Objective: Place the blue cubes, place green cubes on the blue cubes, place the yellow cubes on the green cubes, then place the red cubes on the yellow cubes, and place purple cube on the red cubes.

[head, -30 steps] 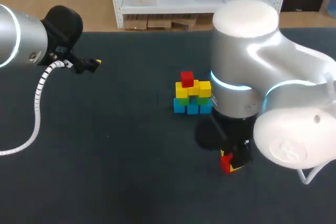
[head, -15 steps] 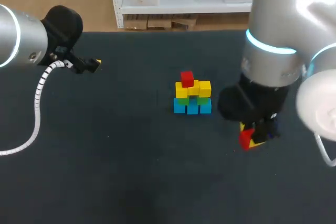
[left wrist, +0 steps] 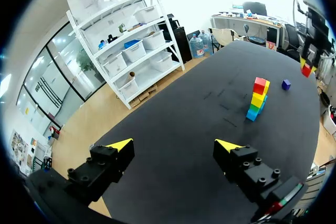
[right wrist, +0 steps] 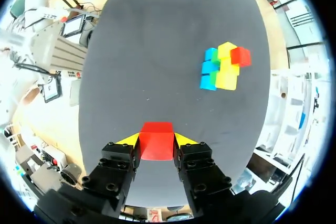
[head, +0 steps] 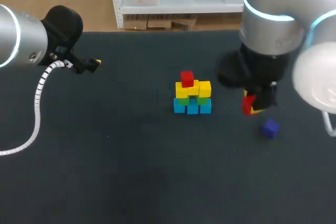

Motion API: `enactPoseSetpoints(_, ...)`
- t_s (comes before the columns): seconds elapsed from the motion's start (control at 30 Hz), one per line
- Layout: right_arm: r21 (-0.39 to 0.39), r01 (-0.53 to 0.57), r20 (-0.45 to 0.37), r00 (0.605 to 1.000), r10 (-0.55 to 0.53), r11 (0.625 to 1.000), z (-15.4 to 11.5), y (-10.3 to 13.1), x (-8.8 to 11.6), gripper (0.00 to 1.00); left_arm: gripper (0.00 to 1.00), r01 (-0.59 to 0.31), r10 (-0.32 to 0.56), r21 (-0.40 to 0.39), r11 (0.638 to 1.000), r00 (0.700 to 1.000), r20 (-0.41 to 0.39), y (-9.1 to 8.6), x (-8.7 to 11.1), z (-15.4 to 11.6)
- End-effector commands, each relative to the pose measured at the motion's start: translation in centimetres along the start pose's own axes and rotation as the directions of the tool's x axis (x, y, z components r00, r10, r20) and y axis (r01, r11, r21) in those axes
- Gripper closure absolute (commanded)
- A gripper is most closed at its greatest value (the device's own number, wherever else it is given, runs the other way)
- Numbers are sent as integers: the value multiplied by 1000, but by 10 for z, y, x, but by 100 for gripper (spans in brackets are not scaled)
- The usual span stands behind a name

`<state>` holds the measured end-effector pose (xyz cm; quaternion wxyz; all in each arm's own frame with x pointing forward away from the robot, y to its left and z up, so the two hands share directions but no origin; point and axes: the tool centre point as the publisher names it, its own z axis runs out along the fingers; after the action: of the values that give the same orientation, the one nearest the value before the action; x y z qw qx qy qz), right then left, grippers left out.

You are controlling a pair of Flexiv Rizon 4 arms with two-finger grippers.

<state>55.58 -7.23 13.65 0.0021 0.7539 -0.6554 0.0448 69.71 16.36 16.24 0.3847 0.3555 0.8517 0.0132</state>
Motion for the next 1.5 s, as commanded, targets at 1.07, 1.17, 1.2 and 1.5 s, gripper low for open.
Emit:
enactPoseSetpoints(1.07, 7, -55, 50, 997, 55, 998, 18, -118, -53, 100, 0, -1, 1, 5, 1000, 1000, 3, 1, 0, 1)
enactPoseSetpoints(1.17, 1, -47, 53, 997, 47, 999, 21, -125, -57, 100, 0, -1, 1, 5, 1000, 1000, 3, 1, 0, 1)
enactPoseSetpoints(1.2, -3, -43, 54, 998, 43, 999, 23, -127, -59, 100, 0, -1, 1, 5, 1000, 1000, 3, 1, 0, 1)
enactPoseSetpoints(1.5, -26, -29, 50, 998, 30, 999, 31, -139, -70, 100, 0, -1, 1, 5, 1000, 1000, 3, 1, 0, 1)
